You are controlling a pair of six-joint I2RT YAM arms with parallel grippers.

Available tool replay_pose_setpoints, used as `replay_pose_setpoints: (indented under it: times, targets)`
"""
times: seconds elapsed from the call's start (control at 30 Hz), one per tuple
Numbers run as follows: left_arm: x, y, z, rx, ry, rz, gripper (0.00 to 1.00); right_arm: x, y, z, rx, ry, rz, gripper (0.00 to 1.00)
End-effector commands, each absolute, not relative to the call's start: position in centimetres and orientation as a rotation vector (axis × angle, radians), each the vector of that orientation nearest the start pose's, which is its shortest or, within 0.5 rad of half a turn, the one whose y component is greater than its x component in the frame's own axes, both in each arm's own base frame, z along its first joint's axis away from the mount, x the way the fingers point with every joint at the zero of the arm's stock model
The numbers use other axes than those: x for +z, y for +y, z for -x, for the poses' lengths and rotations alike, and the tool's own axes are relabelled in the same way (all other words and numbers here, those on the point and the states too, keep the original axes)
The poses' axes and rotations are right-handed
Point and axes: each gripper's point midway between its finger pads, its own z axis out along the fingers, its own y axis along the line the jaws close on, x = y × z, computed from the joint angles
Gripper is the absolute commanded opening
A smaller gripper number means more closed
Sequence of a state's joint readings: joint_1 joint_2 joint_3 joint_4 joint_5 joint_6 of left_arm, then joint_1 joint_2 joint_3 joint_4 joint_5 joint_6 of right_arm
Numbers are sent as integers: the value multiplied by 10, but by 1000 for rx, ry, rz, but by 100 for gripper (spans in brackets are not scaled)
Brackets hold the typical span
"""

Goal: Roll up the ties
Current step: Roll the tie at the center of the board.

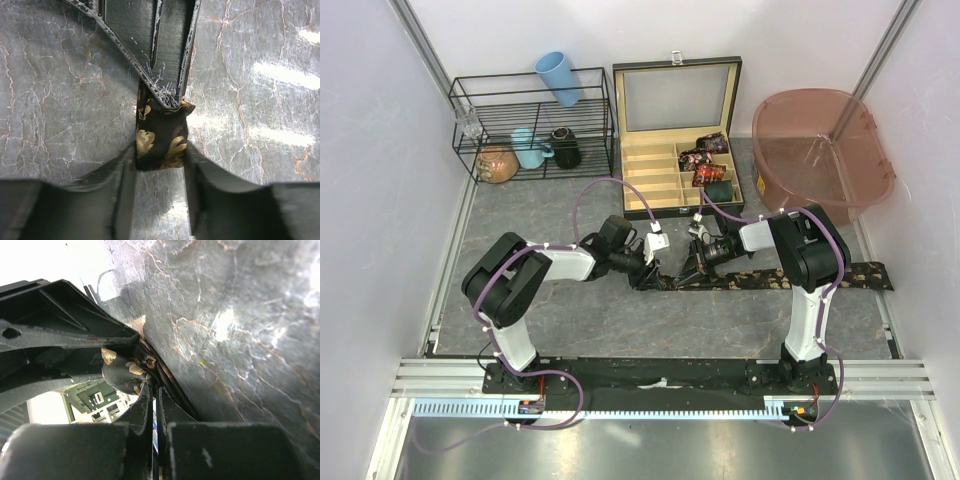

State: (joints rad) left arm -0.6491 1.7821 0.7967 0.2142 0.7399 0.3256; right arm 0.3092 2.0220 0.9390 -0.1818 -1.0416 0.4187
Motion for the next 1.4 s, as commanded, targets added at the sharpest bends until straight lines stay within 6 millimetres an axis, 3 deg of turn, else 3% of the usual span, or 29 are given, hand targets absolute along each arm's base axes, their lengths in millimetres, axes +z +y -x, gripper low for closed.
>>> replay_pose_setpoints:
  times: [0.0,0.13,0.3,0.57,0.9,1.03,1.2,1.37]
  targets:
    - [43,-329,-243,-1070,1750,-1378,39,-47,216,-259,1230,2899,51,0]
    - [54,-338,-244,-1111,1719,-1357,40,-48,216,-259,1233,2903,39,0]
    - [55,-352,-249,-1121,1707,-1354,42,-47,217,-260,1235,2897,38,0]
    - [33,-369,-252,-1067,1783,-1397,43,-46,218,-259,1246,2889,25,0]
    - [0,-340,-237,-873,1940,-1586,45,-42,220,-262,1265,2863,23,0]
    - [-14,-329,-238,-802,1971,-1645,41,-38,223,-266,1293,2835,14,0]
    - [-21,-328,-242,-766,2000,-1644,36,-21,230,-275,1350,2769,45,0]
    - [-16,-335,-253,-712,2000,-1664,32,-2,236,-281,1414,2720,67,7]
